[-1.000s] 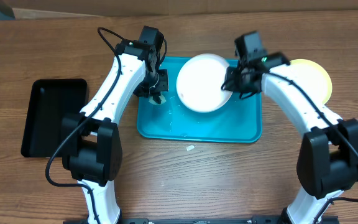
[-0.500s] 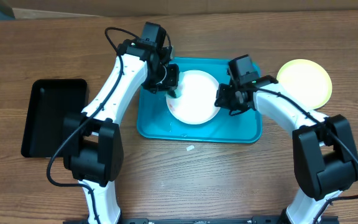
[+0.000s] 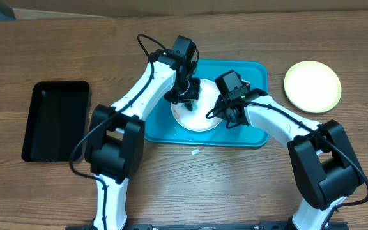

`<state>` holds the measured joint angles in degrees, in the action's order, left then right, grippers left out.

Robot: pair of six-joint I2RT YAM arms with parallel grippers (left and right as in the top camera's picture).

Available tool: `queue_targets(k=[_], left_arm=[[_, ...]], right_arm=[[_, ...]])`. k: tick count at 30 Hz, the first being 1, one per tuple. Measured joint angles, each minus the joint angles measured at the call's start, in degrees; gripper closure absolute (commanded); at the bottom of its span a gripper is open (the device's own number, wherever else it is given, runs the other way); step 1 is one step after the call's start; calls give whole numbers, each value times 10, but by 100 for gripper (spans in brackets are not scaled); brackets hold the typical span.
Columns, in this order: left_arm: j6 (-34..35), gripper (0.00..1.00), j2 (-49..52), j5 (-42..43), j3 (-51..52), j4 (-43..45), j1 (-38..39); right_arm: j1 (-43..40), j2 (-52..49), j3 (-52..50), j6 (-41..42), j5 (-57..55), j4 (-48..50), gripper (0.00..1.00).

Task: Clean dirty plates on tray and stack at the side
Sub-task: 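Lower the white plate and scrub it again with the left sponge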

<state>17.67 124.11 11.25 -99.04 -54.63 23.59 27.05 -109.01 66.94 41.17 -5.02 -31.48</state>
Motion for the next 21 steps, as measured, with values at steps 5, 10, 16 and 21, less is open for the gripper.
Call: queue_targets(k=[5, 10, 16, 21], left_arm=[[2, 96, 38, -6, 0, 1, 0], [2, 96, 45, -5, -5, 0, -1], [2, 96, 46, -21, -8, -12, -8], [19, 96, 46, -105, -14, -55, -8]], right_arm=[[0, 0, 0, 6, -4, 0, 96], [0, 0, 0, 6, -5, 1, 96], [1, 0, 0, 6, -5, 3, 96], [5, 0, 0, 6, -1, 6, 96]])
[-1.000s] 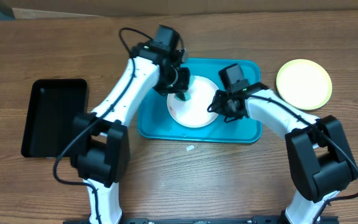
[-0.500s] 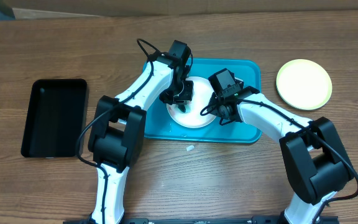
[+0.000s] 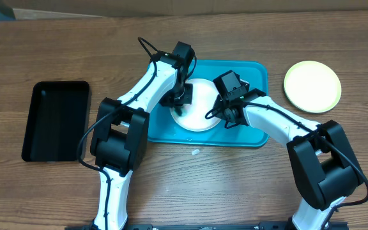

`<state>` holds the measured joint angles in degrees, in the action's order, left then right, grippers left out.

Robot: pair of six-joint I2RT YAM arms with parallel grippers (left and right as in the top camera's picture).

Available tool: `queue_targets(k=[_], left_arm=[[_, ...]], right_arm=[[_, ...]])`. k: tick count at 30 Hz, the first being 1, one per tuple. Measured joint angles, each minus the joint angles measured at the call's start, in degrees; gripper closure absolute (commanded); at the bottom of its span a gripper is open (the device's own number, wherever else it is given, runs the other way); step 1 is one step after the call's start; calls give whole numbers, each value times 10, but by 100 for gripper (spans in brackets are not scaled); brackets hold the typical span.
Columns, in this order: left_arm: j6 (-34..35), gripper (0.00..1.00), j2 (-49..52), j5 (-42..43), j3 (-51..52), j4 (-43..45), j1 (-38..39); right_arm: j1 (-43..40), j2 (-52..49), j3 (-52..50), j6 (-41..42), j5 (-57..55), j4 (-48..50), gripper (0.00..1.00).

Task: Clean dirty plates on tray and stack at the side
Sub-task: 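Lower the white plate and scrub it again with the left sponge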

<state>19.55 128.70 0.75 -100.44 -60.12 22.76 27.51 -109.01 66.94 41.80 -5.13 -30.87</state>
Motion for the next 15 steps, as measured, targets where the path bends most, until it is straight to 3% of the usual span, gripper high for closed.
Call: queue_targets(k=[7, 15], left_arm=[[33, 96, 0, -103, 0, -32, 6], [58, 96, 13, -145, -24, -44, 15]], right_arm=[[11, 0, 0, 2, 23, 12, 96], [11, 0, 0, 2, 30, 13, 96]])
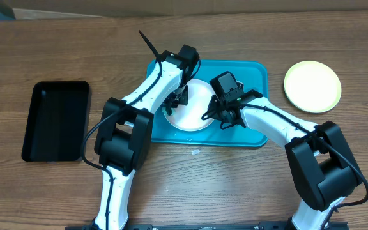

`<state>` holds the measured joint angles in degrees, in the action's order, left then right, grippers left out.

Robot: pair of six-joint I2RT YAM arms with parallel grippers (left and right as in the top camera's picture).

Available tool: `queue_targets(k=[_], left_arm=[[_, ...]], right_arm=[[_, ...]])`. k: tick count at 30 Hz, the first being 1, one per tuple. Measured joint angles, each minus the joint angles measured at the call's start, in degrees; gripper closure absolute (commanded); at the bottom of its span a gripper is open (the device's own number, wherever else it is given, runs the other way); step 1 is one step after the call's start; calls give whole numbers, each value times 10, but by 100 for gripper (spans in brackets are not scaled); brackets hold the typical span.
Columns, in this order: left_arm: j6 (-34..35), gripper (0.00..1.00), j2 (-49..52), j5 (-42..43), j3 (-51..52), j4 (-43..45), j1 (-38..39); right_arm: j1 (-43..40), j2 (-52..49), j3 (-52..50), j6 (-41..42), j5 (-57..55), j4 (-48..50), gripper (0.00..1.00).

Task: Clean dirty plates on tray and stack at the side
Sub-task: 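Lower the white plate and scrub it again with the left sponge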

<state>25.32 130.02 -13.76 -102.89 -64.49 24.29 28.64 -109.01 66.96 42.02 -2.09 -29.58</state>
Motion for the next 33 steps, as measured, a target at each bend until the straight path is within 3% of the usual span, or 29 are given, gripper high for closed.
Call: queue_targets(k=[15, 19, 25, 33], left_arm=[[47, 96, -13, -65, -62, 0, -18], [22, 96, -22, 22, -62, 19, -22], [-77, 96, -22, 207, -62, 45, -19], [-115, 96, -23, 275, -17, 91, -14]], right_arm=[[-12, 0, -1, 1, -34, -15, 96], [-12, 0, -1, 1, -37, -15, 96], [-12, 0, -1, 1, -39, -15, 96], [-12, 0, -1, 2, -39, -15, 96]])
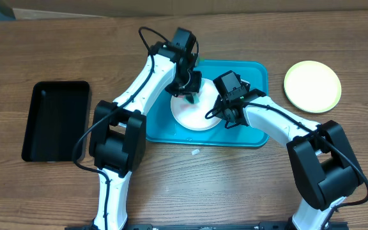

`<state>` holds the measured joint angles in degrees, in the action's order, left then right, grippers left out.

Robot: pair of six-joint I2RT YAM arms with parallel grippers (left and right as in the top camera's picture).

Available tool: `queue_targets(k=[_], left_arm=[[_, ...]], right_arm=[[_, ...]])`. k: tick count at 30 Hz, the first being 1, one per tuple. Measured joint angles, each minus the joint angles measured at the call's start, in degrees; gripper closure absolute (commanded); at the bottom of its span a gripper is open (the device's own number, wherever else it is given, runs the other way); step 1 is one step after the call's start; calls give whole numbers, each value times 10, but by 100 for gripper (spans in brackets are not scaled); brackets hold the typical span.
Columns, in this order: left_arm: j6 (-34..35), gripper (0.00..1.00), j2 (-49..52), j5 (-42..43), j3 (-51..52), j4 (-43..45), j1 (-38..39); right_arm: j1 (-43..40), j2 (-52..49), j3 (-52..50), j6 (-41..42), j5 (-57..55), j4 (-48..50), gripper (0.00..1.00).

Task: Clean dirty plates on tray and stack at the side
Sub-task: 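Lower the white plate and scrub it again with the left sponge, then lift the white plate with the right gripper and carry it right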

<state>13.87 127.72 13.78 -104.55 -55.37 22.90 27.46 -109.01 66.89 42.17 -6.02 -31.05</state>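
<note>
A white plate (197,114) lies on the blue tray (251,73) in the overhead view. My left gripper (189,89) points down over the plate's far rim; a small green bit shows beneath its fingers, and the wrist hides how the jaws stand. At the plate's right rim sits my right gripper (217,115), which appears shut on that rim. A clean pale yellow-green plate (312,86) rests on the table to the right of the tray.
An empty black bin (56,121) stands at the left of the wooden table. A small white scrap (195,153) lies just in front of the tray. Both arms cross over the tray's middle.
My left gripper has moved from the plate's left side to its far rim. The plate and my right gripper have shifted slightly back to the right.
My left gripper was first over the plate's far middle, then at its far-left edge, then lower on its left side with the plate nudged left. Now it is back at the far rim. My right gripper has stayed at the plate's right rim throughout.
</note>
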Motion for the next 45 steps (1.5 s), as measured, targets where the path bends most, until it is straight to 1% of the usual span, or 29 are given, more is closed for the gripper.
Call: queue_targets(k=[4, 8, 11, 14, 17, 21, 24, 29, 32, 35, 37, 41, 45], left_arm=[[-6, 96, 0, -6, 63, 39, 0], [-6, 96, -15, -27, 94, 67, 0], [-5, 96, -24, -65, 110, 72, 4], [0, 96, -30, -130, 113, 64, 7], [16, 96, -30, -200, 113, 53, 8], [54, 96, -30, -296, 111, 26, 21], [77, 96, -29, -346, 103, 2, 32], [131, 96, -28, -447, 44, -73, 34], [163, 96, -28, -481, -6, -116, 28], [183, 96, -28, -481, -47, -137, 23], [186, 96, -28, -456, -58, -139, 19], [183, 96, -28, -373, -55, -136, 1], [160, 96, -28, -282, -30, -107, -34]], right_arm=[[0, 0, 0, 0, 0, 0, 96], [0, 0, 0, 0, 1, 0, 96], [0, 0, 0, 0, 2, 0, 96], [0, 0, 0, 0, 3, 1, 96], [1, 0, 0, 0, 10, 6, 96], [10, 0, 0, 0, 30, 15, 96], [13, 0, 0, 0, 39, 16, 96], [8, 0, -1, 0, 22, -1, 96], [1, 0, -1, -1, 11, -1, 96], [0, 0, 4, -12, 6, -17, 96], [-1, 0, 17, -28, 3, -42, 96], [0, 0, 83, -66, -23, -116, 96], [0, 0, 179, -99, -84, -208, 96]])
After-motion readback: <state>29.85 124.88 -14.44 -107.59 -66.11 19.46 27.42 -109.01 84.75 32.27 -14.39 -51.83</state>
